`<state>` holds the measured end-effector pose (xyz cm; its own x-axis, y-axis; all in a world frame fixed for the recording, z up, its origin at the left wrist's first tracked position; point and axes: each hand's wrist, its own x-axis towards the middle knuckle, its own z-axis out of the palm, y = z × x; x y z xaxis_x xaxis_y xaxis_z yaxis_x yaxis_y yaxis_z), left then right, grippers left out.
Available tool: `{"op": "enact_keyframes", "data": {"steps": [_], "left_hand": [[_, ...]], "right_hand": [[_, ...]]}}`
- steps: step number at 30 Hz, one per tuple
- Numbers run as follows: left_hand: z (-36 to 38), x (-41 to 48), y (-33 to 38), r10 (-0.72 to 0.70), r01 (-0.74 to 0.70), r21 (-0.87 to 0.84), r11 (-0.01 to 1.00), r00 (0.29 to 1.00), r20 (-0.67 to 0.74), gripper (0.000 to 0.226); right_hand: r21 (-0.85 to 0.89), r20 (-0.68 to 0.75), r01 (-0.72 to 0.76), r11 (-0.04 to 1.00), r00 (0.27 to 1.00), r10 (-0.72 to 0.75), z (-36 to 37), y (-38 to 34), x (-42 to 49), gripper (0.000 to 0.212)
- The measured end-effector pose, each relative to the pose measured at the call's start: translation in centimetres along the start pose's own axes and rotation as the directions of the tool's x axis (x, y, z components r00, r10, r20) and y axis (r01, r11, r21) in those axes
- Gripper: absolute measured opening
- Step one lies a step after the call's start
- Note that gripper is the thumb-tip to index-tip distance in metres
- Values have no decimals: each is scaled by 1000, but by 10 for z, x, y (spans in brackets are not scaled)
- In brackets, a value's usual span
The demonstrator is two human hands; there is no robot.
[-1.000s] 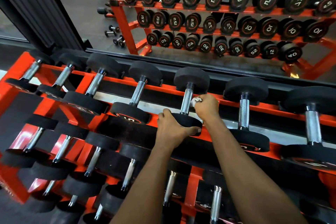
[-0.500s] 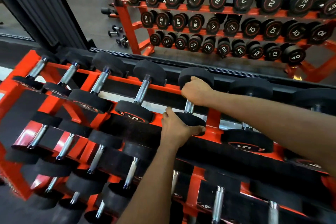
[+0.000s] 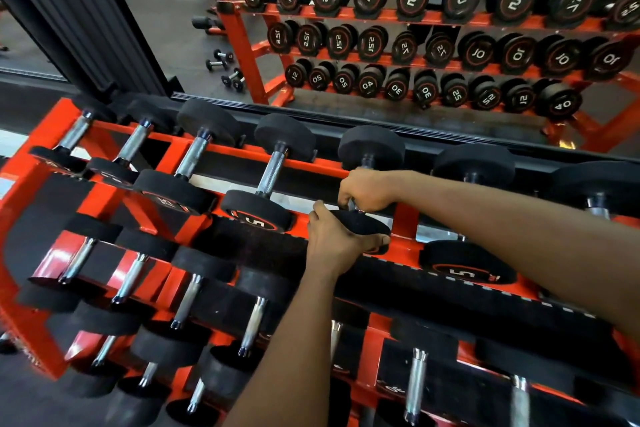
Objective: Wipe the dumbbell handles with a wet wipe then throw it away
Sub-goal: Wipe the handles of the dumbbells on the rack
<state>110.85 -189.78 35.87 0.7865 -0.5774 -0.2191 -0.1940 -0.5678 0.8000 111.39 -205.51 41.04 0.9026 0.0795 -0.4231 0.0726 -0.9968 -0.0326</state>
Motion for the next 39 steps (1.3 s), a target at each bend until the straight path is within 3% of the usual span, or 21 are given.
{"op": "enact_keyframes", "data": {"steps": [3,7,14,21,25,29,32,39], "left_hand": [[0,2,0,7,-7,-2,1000,1000,-4,146],[1,3,-1,2,-2,-3,1000,1000,-9,146],[2,2,1,-3,3,-2,1000,999,-35,147],[-1,1,4,-20,20,9,1000,1000,-14,141],[-4,-2,6,0,0,54,999,1000,-3,141],[-12,-7,8,36,-49,183,982,997,75,133],[-15,-13,12,110,-141,329,934,988,112,114],[-13,-45,39,348,-347,154,925,937,20,43]], "right_hand": [[-90,-156,-63,994,987,48,-2,6,-6,24],[-172,-387,-197,965,914,118,-1,27,-8,27],[-45,-323,-112,993,942,92,16,5,-16,39],[215,-394,-183,959,882,257,22,-15,-40,41],[506,-358,-293,811,785,506,24,-26,-66,42],[836,-311,-239,495,537,784,36,-41,-97,33],[925,-258,-159,345,404,877,46,-58,-123,25],[986,-85,-111,125,316,945,59,-89,-182,27]]}}
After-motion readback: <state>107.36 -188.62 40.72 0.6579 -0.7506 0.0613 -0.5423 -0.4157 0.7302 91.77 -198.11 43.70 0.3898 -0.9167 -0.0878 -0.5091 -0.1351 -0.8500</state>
